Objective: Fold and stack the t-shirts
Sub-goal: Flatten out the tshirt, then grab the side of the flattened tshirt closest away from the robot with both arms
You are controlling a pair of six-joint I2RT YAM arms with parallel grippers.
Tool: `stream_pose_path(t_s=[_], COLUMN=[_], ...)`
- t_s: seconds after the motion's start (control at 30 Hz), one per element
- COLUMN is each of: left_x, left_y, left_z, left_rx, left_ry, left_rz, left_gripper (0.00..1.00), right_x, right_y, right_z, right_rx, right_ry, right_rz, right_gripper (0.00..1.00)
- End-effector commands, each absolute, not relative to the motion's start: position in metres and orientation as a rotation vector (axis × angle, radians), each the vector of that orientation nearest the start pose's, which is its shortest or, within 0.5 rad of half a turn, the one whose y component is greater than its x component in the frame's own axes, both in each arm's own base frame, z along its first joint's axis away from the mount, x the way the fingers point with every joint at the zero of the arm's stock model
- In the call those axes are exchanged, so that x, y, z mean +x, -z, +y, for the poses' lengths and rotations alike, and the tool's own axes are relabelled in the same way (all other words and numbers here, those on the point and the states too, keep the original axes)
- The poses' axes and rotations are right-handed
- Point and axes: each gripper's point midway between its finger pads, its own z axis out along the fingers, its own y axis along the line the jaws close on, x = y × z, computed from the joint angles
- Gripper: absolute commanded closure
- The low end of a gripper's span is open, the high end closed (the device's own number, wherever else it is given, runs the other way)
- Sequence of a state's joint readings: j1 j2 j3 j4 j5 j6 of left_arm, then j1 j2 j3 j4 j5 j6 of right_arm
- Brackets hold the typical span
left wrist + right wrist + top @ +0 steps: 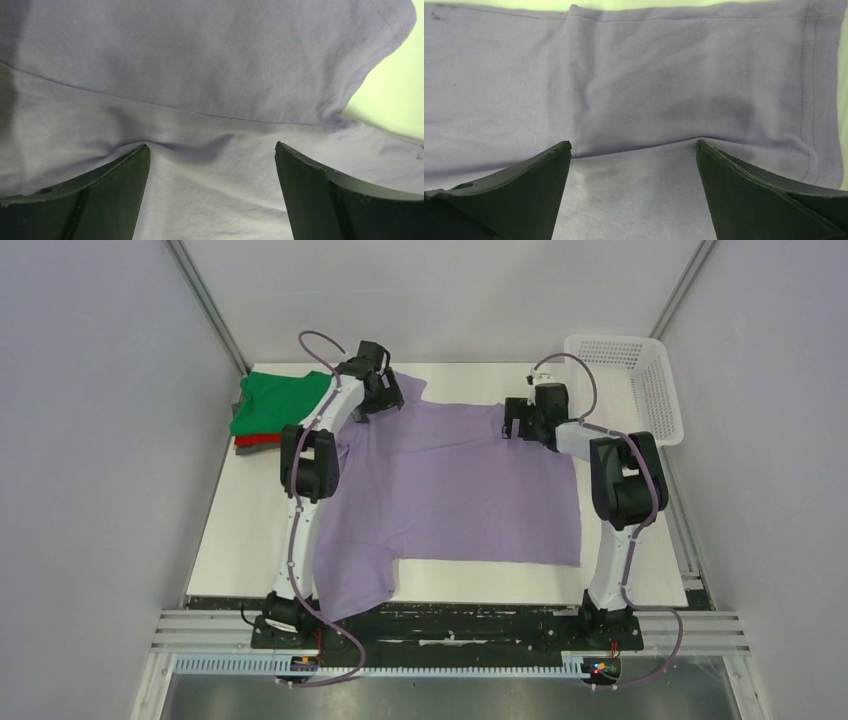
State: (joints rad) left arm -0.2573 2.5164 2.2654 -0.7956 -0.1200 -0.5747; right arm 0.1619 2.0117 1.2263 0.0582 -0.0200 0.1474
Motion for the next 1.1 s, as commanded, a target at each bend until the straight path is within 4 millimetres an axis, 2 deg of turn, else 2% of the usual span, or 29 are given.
stream_pose_path(t_s=[0.0, 0.13, 0.17, 0.27, 0.33, 0.43, 0.53, 0.6, 0.67, 0.77, 0.87, 0.97, 1.03, 1.07], left_x=[0.574, 0.596, 0.599, 0.609, 0.613, 0.615, 0.610, 0.600, 0.585, 0.550, 0.502, 0.440, 0.399, 0.378], left_y=[0.006, 0.004, 0.002, -0.007, -0.018, -0.043, -0.083, -0.110, -0.136, -0.168, -0.187, -0.185, -0.173, -0.164], left_z=[-0.147, -0.155, -0.162, -0.168, -0.170, -0.172, -0.173, -0.179, -0.179, -0.183, -0.181, -0.172, -0.169, -0.166], left_rx=[-0.421, -0.433, -0.418, -0.389, -0.369, -0.329, -0.280, -0.233, -0.212, -0.194, -0.200, -0.242, -0.268, -0.292], left_ry=[0.206, 0.288, 0.341, 0.385, 0.397, 0.398, 0.358, 0.347, 0.284, 0.237, 0.164, -0.003, -0.015, -0.001], left_rz=[2.625, 2.547, 2.538, 2.502, 2.481, 2.446, 2.402, 2.383, 2.362, 2.349, 2.347, 2.336, 2.362, 2.386], left_gripper=[0.00, 0.00, 0.00, 0.00, 0.00, 0.00, 0.00, 0.00, 0.00, 0.00, 0.00, 0.00, 0.00, 0.00], right_x=[0.517, 0.538, 0.541, 0.550, 0.557, 0.555, 0.546, 0.535, 0.521, 0.500, 0.472, 0.432, 0.402, 0.390], right_y=[-0.003, -0.003, -0.003, -0.013, -0.027, -0.049, -0.078, -0.098, -0.114, -0.134, -0.142, -0.132, -0.119, -0.119], right_z=[0.090, 0.085, 0.084, 0.085, 0.089, 0.089, 0.093, 0.098, 0.104, 0.115, 0.119, 0.102, 0.082, 0.075], right_rx=[-0.018, 0.000, 0.007, -0.003, -0.036, -0.082, -0.116, -0.147, -0.173, -0.198, -0.217, -0.070, 0.039, 0.075], right_ry=[-0.232, -0.224, -0.219, -0.225, -0.233, -0.171, -0.093, -0.052, -0.035, -0.054, -0.035, -0.009, 0.034, 0.044], right_rz=[2.339, 2.324, 2.321, 2.296, 2.272, 2.265, 2.230, 2.206, 2.185, 2.156, 2.162, 2.182, 2.195, 2.178], right_gripper=[0.02, 0.02, 0.02, 0.02, 0.02, 0.02, 0.02, 0.02, 0.02, 0.02, 0.02, 0.02, 0.02, 0.02])
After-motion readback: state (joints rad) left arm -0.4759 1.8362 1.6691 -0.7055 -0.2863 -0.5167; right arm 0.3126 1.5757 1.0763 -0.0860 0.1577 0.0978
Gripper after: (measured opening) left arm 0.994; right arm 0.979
